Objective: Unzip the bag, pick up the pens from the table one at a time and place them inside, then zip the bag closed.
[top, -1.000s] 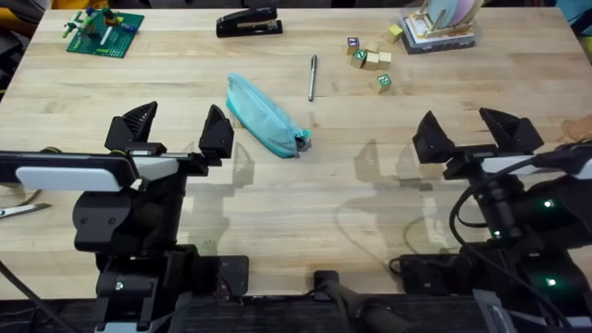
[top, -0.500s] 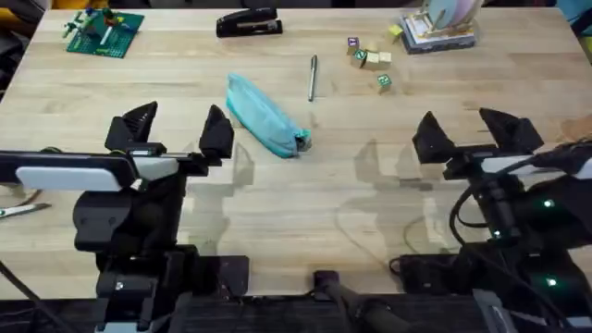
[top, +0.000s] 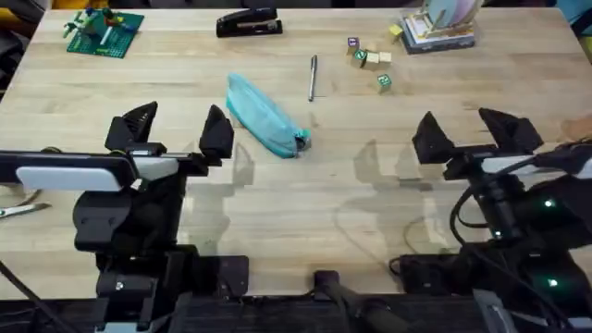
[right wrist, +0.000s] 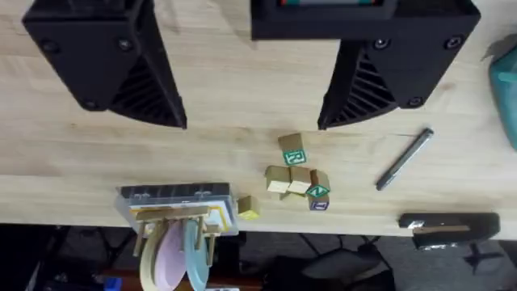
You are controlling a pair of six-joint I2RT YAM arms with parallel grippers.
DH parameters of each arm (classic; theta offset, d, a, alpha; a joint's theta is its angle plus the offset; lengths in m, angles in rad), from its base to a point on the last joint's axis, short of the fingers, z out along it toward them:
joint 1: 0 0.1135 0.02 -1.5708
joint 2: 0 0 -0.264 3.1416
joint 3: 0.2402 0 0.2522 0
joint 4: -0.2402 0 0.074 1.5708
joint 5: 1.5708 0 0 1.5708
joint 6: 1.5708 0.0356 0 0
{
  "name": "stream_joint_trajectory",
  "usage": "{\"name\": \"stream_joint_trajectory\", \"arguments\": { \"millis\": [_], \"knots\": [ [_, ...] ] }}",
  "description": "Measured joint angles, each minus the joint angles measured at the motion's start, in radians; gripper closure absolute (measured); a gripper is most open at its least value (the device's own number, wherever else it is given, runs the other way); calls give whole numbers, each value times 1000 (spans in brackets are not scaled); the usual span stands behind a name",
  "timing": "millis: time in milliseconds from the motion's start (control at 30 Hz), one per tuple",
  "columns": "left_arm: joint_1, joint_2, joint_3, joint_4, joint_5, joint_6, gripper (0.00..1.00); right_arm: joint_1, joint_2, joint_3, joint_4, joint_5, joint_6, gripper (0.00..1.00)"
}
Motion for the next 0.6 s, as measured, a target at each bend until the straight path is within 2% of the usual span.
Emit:
{"name": "stream_joint_trajectory", "arguments": {
  "millis": [167,367,533,567,600],
  "knots": [
    [0,1,22,-66,0,3,8,0,1,48,-97,-25,7,4],
    [0,73,148,-159,0,7,9,0,40,204,-237,-38,11,5],
    [0,207,266,-179,14,8,8,0,100,380,-315,-45,12,4],
    [0,319,337,-185,31,8,8,0,149,477,-355,-48,12,5],
    [0,357,361,-185,38,8,8,0,167,508,-370,-48,12,4]
  ]
}}
